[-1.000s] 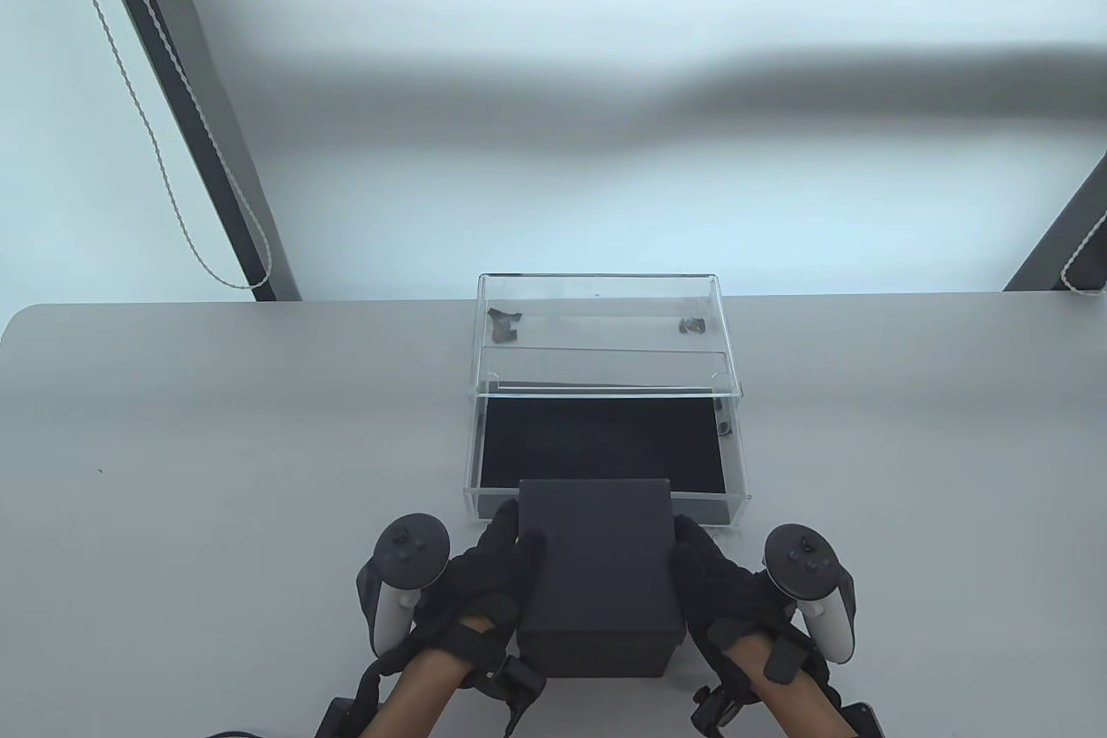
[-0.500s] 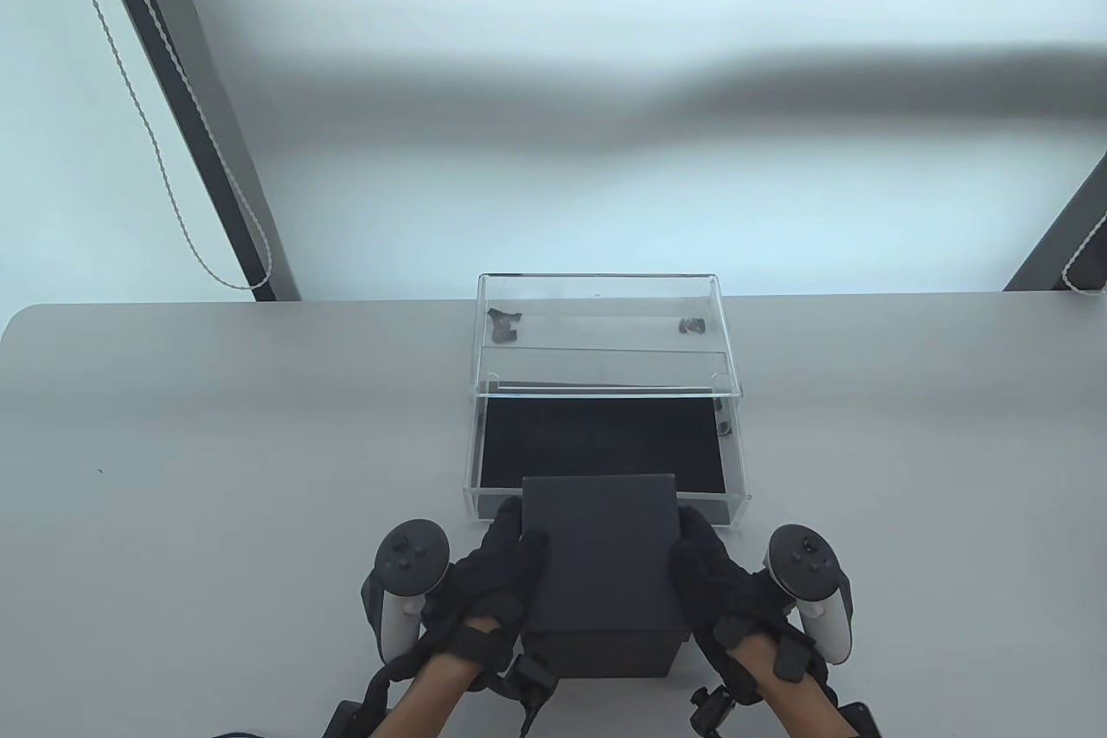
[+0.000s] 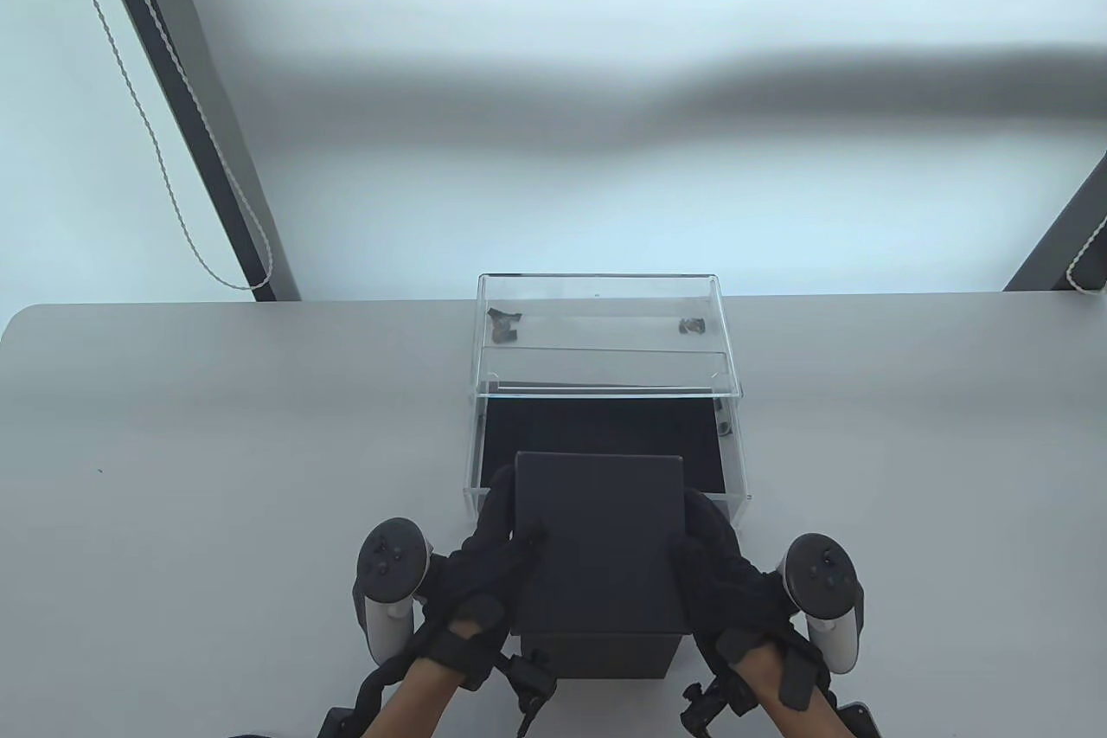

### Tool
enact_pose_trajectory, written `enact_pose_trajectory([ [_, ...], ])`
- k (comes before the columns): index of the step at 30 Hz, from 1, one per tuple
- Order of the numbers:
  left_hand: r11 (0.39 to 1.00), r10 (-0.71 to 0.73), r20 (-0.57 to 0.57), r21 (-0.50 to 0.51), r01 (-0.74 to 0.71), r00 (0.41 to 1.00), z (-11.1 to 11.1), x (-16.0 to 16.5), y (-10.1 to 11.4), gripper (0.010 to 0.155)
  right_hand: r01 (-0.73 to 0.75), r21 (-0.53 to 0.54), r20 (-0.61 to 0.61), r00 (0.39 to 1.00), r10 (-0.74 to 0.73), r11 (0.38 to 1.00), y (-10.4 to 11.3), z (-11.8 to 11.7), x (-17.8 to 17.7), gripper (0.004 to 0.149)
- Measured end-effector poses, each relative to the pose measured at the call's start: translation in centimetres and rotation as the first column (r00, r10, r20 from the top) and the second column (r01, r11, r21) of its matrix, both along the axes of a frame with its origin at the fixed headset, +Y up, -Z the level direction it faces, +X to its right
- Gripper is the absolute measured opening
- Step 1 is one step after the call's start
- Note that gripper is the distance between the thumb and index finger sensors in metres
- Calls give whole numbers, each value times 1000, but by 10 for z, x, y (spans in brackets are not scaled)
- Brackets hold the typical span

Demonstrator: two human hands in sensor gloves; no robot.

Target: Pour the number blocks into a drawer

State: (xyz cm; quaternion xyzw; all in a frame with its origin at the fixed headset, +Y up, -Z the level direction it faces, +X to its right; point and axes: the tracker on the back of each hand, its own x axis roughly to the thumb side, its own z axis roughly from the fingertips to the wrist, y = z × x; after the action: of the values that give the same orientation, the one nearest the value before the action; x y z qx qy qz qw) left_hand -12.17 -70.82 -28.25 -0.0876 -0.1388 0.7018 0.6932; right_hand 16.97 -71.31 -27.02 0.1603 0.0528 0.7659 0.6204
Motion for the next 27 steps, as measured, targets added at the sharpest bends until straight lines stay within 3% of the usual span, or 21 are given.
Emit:
enact_pose_trajectory([
  [4,989,150,39,-11,-149,988,0,-4,5,96,-40,68,-13,999,41,997,7,4,-4,83],
  [15,974,173,94,130,-184,980,1,-13,26,92,-151,200,-5,988,155,968,20,12,-9,83],
  [20,966,241,204,47,-255,949,2,-8,24,94,-165,216,1,986,169,962,21,13,-9,82],
  [27,942,321,226,25,-334,920,0,-5,24,89,-174,226,12,984,176,959,21,12,-8,80],
])
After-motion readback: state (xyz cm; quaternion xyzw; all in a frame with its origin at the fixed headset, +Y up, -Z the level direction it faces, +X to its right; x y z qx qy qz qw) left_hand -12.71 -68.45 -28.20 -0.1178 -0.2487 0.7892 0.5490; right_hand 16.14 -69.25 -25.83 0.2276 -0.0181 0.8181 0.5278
